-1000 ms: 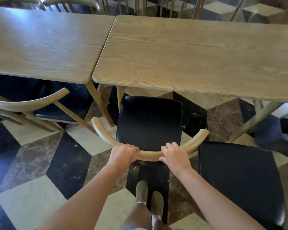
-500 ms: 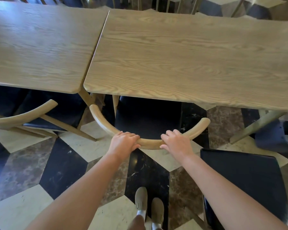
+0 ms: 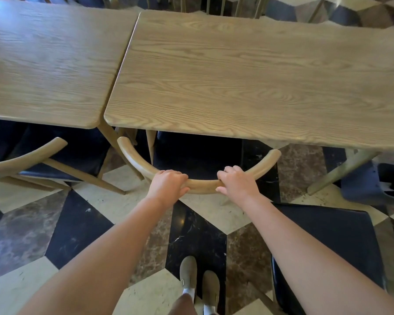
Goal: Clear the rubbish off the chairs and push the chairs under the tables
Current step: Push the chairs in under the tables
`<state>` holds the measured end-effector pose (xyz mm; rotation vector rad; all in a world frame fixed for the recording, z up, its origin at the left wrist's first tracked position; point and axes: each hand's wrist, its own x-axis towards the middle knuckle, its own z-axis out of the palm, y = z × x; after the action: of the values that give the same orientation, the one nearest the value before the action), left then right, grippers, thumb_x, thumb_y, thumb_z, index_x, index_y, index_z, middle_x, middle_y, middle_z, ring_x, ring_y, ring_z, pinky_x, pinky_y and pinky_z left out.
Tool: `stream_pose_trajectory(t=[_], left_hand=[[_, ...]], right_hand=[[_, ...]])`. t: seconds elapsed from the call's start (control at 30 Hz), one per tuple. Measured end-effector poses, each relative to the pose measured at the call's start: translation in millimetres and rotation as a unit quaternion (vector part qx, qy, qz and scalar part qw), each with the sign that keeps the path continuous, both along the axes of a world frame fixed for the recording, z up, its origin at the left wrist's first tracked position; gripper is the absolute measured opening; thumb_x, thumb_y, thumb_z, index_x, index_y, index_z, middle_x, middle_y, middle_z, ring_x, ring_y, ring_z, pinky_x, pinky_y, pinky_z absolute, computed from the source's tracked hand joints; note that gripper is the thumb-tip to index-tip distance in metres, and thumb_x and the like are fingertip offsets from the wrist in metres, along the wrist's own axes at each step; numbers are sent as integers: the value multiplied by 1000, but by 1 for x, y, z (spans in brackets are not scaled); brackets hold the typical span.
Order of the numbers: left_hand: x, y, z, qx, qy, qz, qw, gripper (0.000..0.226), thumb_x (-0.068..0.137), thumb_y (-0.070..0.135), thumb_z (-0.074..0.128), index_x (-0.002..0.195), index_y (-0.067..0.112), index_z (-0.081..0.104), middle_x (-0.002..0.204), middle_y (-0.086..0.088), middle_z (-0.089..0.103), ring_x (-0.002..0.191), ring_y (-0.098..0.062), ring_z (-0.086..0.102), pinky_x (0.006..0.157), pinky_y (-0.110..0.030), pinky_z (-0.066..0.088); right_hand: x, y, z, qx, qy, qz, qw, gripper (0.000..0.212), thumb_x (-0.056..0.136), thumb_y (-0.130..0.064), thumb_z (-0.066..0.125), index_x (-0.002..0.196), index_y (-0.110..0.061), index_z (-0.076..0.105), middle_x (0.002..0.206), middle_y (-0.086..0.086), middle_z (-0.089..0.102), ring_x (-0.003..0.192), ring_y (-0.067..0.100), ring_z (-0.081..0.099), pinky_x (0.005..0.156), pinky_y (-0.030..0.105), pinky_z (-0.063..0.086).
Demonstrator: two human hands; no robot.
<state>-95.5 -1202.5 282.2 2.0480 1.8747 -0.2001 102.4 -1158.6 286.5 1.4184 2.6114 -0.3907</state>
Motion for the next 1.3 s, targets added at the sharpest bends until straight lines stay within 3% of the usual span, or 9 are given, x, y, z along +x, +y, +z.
stream_pose_trajectory(t=[0.13, 0.23, 0.37, 0.63, 0.87, 1.0, 1.3], left_hand=[[16, -10, 8, 12, 9, 11, 1000, 54, 92, 34, 50, 140, 14, 36, 134, -6, 52, 129, -22, 42, 115, -41, 19], [45, -25, 26, 91, -9, 0, 996, 45, 91, 31, 50, 131, 11, 47, 127, -8, 58, 122, -24, 48, 109, -38, 28], [98, -49, 51, 122, -11, -11, 992, 33, 92, 34, 46, 114, 11, 58, 113, -7, 63, 109, -25, 55, 98, -36, 39], [256, -136, 60, 176, 8, 14, 984, 34, 93, 35, 45, 115, 13, 58, 110, -6, 65, 106, -24, 57, 94, -38, 43], [419, -241, 48, 148, -34, 56, 987, 36, 91, 40, 45, 114, 15, 58, 113, -5, 64, 110, -24, 57, 96, -37, 40], [489, -295, 38, 142, -67, 27, 987, 38, 90, 42, 47, 112, 14, 59, 106, -3, 65, 104, -23, 58, 92, -35, 41], [579, -372, -1, 25, -62, -68, 995, 49, 84, 50, 45, 123, 21, 50, 117, 2, 57, 112, -19, 51, 105, -36, 35]], right_hand=[[6, -20, 14, 35, 16, -7, 999, 41, 91, -39, 55, 123, -14, 51, 116, 7, 58, 106, 23, 52, 89, 36, 48], [26, -39, 33, 68, 26, -11, 997, 40, 92, -39, 52, 123, -14, 52, 116, 7, 59, 108, 24, 53, 91, 37, 45], [73, -65, 54, 100, 20, -7, 995, 38, 93, -39, 48, 122, -13, 53, 116, 8, 60, 108, 25, 53, 89, 38, 45], [230, -141, 63, 125, 24, 4, 992, 35, 94, -39, 47, 119, -16, 55, 111, 6, 60, 103, 24, 54, 87, 38, 43], [383, -229, 61, 118, 17, -6, 993, 34, 93, -37, 47, 116, -14, 56, 111, 7, 60, 103, 26, 53, 84, 39, 43], [458, -282, 53, 95, 7, -32, 995, 34, 93, -38, 47, 117, -17, 57, 115, 4, 60, 105, 23, 53, 85, 37, 43], [591, -383, 14, -16, -11, -78, 997, 46, 92, -53, 36, 121, -23, 54, 117, -2, 59, 108, 17, 51, 89, 33, 43]])
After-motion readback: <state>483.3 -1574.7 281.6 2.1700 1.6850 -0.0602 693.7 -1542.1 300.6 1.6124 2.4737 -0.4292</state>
